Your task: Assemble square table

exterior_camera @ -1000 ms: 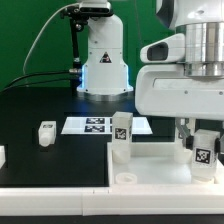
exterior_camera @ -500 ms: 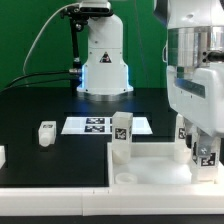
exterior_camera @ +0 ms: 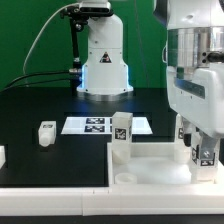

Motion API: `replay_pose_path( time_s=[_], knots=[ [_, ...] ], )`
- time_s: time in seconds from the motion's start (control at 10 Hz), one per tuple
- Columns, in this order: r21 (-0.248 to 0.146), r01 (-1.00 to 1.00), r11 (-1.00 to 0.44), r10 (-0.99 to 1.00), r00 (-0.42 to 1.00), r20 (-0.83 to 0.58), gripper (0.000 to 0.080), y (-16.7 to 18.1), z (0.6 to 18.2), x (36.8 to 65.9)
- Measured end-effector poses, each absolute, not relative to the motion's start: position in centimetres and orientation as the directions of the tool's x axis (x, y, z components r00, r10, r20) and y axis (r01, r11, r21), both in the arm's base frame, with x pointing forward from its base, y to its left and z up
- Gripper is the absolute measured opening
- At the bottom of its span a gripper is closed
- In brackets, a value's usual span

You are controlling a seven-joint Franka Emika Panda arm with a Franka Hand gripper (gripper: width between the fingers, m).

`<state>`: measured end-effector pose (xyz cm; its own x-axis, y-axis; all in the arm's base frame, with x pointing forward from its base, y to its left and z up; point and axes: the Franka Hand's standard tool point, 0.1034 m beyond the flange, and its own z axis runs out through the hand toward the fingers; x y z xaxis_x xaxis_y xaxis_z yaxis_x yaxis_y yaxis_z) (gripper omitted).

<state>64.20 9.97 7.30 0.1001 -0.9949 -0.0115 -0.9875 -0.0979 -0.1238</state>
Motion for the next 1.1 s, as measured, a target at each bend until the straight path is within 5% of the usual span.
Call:
replay_pose_path(
  time_s=[0.2, 0.6, 1.1],
  knots=[
    [-0.124, -0.987, -0.098, -0.995, 0.1, -0.012, 0.0641, 10.0, 7.3, 64.2],
    [-0.122, -0.989, -0.079, -0.997, 0.081, -0.015, 0.0648, 10.0, 7.3, 64.1],
    [-0.147, -0.758, -0.635, -0.772, 0.63, 0.084, 0.0648, 14.8, 8.0, 63.5]
  ],
)
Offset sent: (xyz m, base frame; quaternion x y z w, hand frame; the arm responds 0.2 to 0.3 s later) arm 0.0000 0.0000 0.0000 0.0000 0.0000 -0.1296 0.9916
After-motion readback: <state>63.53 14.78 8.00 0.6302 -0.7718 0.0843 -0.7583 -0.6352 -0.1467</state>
